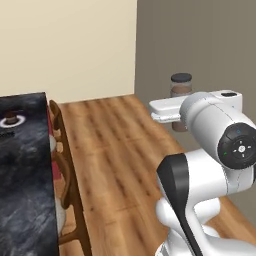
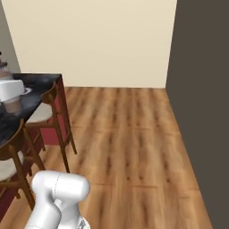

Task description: Take the cinnamon bottle from the cabinet and place it on the dining table, next to the plate with the cupcake. Then take the chocolate from the dining counter and place it on the cupcake plate.

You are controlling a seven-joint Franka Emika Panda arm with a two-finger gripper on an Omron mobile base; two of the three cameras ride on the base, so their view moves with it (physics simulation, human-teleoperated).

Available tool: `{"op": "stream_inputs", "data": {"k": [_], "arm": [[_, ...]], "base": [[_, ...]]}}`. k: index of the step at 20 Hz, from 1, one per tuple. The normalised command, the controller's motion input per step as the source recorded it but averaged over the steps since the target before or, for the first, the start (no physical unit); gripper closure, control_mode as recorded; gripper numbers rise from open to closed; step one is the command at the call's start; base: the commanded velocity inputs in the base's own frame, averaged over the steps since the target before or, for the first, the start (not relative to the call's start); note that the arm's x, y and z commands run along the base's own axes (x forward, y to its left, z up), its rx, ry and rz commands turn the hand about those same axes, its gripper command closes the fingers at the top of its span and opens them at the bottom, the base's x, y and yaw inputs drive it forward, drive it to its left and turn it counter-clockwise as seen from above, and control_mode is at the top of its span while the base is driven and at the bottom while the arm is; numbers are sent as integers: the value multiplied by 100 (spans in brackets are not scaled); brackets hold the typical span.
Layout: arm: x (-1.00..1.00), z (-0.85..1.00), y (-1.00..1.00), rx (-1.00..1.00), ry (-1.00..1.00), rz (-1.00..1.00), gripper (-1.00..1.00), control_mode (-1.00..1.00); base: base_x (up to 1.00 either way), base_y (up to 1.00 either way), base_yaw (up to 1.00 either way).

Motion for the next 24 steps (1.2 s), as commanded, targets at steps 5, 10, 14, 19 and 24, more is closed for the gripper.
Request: {"op": "stream_inputs", "data": {"k": [5,10,14,19,24], "arm": [[0,0,0,0,0,0,100,100],[0,0,0,0,0,0,100,100],[0,0,0,0,0,0,100,100],[0,0,0,0,0,0,100,100],[0,0,0,0,0,0,100,100]], "base": [[68,-17,0],[70,-18,0],[70,-22,0],[70,-23,1],[71,-21,1]]}}
